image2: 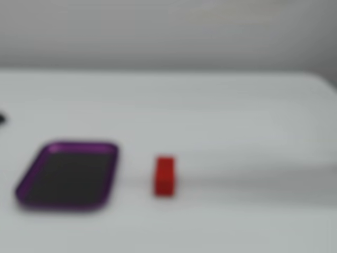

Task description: Remove the cube from the box.

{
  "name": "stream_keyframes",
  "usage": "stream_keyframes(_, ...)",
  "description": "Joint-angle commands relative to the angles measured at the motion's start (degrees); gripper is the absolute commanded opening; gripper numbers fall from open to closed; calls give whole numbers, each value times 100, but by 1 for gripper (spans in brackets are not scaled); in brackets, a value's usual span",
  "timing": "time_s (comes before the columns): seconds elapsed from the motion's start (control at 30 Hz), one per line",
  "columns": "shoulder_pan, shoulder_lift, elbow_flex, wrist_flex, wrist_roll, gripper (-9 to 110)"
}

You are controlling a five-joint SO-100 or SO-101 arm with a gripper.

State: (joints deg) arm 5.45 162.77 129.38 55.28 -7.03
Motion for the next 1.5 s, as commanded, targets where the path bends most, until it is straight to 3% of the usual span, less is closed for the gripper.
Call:
stream_keyframes(0.0,-18,1125,1063,-70,193,17)
stream_keyframes(0.2,-18,3059,2681,18,193,17)
stream_keyframes(0.5,-9,2707,3480,545,202,16)
stream_keyframes(0.67,-18,2716,3472,606,193,-1)
stream_keyframes(1.47,-18,2725,3498,642,123,0)
